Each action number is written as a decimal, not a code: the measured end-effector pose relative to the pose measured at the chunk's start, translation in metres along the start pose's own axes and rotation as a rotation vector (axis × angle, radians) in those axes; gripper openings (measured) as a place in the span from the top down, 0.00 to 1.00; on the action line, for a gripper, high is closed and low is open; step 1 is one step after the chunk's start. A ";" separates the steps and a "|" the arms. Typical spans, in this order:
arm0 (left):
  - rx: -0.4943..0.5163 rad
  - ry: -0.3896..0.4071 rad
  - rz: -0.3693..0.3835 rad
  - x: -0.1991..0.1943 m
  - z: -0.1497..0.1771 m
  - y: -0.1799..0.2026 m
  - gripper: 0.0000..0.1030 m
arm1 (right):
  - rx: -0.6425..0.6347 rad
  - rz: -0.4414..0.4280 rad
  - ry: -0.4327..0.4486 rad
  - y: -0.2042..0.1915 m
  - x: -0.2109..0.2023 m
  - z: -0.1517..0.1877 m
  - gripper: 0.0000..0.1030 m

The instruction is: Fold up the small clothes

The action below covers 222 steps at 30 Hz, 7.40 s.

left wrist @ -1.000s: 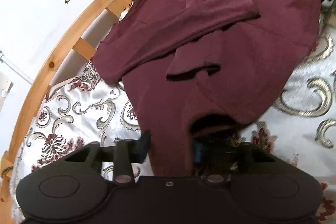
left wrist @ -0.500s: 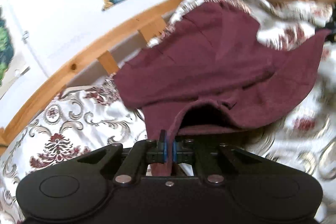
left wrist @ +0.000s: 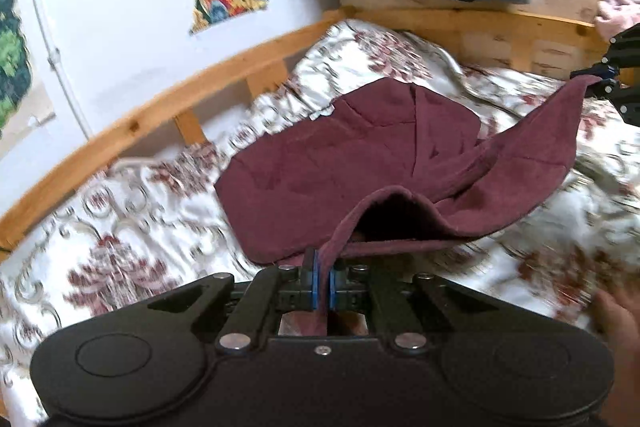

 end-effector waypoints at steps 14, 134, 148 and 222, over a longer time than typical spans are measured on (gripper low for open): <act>-0.054 0.038 -0.047 0.015 -0.042 -0.027 0.95 | 0.048 0.002 -0.028 0.045 0.048 -0.029 0.90; -0.469 0.084 -0.099 0.273 -0.024 -0.157 0.76 | 0.502 0.091 -0.215 0.077 0.328 0.013 0.69; -0.448 0.170 -0.176 0.218 -0.050 -0.134 0.04 | 0.647 -0.050 -0.161 0.043 0.206 0.039 0.24; -0.625 -0.096 -0.037 0.242 0.053 -0.123 0.00 | 0.391 0.193 0.001 -0.092 0.215 -0.014 0.00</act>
Point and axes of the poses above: each gripper's, at about its wrist camera, not at the fingertips, and x roughly the way its jaws point, y to its right, z to its underside, the point moved 5 cm from there along x, roughly the way its jaws point, and after that the axes turned 5 degrees about z, right-handed, at the moved point
